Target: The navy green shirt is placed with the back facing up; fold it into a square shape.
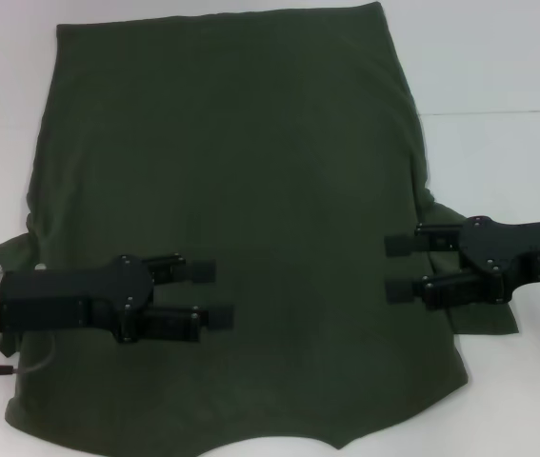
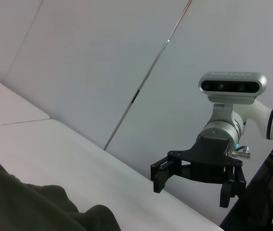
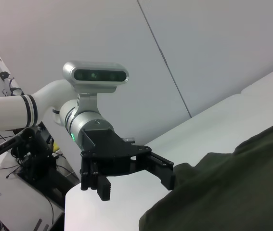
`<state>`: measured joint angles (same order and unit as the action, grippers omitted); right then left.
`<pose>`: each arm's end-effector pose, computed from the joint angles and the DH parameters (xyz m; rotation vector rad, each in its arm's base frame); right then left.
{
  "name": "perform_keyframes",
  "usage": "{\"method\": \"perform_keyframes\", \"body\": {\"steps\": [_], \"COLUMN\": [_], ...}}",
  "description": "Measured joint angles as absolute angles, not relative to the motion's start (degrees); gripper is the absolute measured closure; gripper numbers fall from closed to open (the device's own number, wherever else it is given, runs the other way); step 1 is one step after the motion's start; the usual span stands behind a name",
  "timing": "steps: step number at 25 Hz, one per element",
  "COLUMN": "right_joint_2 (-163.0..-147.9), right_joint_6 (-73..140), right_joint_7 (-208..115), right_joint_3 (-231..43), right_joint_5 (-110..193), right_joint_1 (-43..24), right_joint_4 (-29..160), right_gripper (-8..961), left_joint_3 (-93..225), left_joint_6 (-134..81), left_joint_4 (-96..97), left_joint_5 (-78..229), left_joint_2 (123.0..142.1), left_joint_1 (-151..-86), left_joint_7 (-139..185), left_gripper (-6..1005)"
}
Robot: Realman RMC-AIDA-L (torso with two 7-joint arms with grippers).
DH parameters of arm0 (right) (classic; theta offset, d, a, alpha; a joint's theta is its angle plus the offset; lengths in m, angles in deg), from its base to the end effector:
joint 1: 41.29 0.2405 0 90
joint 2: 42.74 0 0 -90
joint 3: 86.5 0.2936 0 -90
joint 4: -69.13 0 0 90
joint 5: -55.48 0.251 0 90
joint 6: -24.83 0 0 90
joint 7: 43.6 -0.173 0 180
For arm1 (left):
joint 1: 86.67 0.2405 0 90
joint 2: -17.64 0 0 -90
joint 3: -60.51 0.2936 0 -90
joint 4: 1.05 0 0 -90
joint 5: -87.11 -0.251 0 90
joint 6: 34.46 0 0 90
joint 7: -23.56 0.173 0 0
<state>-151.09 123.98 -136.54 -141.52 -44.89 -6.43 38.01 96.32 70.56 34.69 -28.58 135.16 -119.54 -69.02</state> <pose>0.2709 0.3951 0.0007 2.9077 -0.7933 -0.7977 -0.2742 0.3655 -0.0258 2.8343 0.8796 0.9299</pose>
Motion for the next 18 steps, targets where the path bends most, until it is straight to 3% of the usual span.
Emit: {"method": "perform_keyframes", "body": {"steps": [18], "right_joint_2": [-150.46], "right_joint_6": [124.4], "right_joint_7": [-137.6], "right_joint_3": [-141.4], "right_joint_5": [-44.9], "right_joint_1": [-5.8], "right_joint_4": [38.0], "right_gripper": [44], "left_joint_3": [96.1], "left_joint_6": [70.4], "left_joint_4": [35.6], "left_joint_5": [-28.9], "left_joint_2": [134.98], "left_joint_1": [-119.6], "left_joint_7": [-69.4], "left_gripper": [50]}}
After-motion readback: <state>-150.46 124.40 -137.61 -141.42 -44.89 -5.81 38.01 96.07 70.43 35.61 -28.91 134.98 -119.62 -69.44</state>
